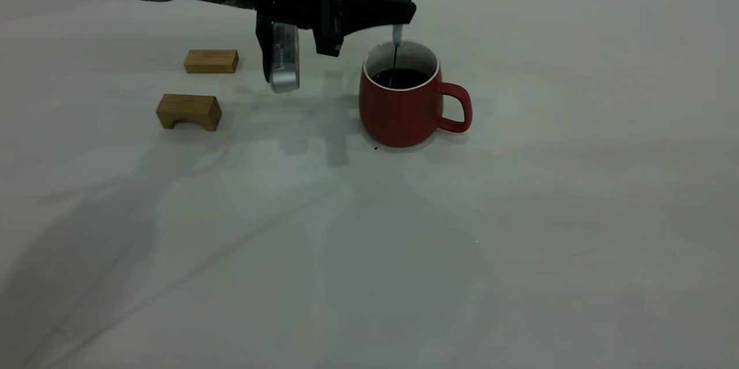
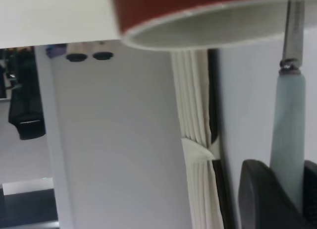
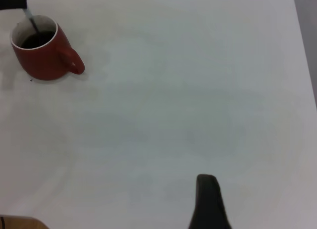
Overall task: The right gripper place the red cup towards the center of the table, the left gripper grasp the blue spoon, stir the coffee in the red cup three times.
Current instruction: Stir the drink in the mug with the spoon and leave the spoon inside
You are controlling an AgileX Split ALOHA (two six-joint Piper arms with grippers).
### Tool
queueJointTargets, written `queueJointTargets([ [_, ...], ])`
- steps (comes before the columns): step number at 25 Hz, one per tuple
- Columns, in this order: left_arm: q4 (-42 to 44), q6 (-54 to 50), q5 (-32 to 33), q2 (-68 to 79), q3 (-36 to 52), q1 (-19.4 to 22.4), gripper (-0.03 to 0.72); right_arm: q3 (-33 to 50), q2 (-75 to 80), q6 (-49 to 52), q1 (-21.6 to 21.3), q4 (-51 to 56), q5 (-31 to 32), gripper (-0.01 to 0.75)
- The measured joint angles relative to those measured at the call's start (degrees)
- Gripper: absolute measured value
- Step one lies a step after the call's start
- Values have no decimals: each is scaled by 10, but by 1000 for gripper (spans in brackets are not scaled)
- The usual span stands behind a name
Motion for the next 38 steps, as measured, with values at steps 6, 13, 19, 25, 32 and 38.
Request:
queueJointTargets([
  [6,0,-63,20,0,0,-14,173,0,0,0,0,0,0,591],
  [13,72,-126,29,0,0,-16,173,0,0,0,0,0,0,591],
  [19,85,-104,5,-9,0,-4,173,0,0,0,0,0,0,591],
  [25,30,-25,-16,-9,0,-6,173,0,0,0,0,0,0,591],
  [32,38,-52,35,-9,0,-25,173,0,0,0,0,0,0,591],
  [38,117,-112,39,-9,0,-17,173,0,0,0,0,0,0,591],
])
